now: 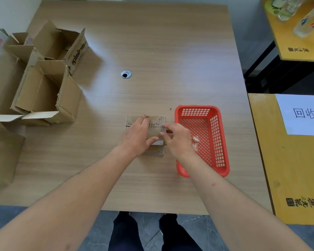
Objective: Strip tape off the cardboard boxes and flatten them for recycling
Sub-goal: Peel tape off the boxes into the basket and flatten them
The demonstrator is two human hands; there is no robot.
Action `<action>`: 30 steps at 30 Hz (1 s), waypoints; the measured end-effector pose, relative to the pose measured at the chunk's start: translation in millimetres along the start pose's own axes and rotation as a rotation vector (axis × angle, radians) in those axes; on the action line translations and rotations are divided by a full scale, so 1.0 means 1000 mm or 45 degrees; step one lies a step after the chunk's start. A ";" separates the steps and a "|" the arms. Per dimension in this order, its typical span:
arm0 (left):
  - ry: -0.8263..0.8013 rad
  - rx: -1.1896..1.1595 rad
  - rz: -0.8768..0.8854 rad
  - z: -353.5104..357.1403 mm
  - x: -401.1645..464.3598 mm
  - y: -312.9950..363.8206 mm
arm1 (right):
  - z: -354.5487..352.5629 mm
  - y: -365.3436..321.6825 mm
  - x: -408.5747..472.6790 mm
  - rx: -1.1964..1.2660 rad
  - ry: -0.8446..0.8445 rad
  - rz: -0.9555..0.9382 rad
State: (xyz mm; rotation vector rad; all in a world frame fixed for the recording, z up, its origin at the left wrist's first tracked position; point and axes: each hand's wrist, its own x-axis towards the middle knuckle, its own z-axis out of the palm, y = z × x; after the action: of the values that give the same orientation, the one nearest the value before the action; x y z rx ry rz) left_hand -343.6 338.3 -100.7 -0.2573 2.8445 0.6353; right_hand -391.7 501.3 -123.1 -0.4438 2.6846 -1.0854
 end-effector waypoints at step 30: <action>-0.013 -0.160 -0.033 -0.011 -0.035 -0.090 | 0.034 -0.062 -0.012 -0.200 -0.120 0.178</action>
State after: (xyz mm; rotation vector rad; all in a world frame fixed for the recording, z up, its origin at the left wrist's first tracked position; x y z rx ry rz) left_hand -292.5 257.2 -118.4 -0.3102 2.7900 0.8091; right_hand -358.6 441.4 -102.0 -0.3189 2.6820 -0.7995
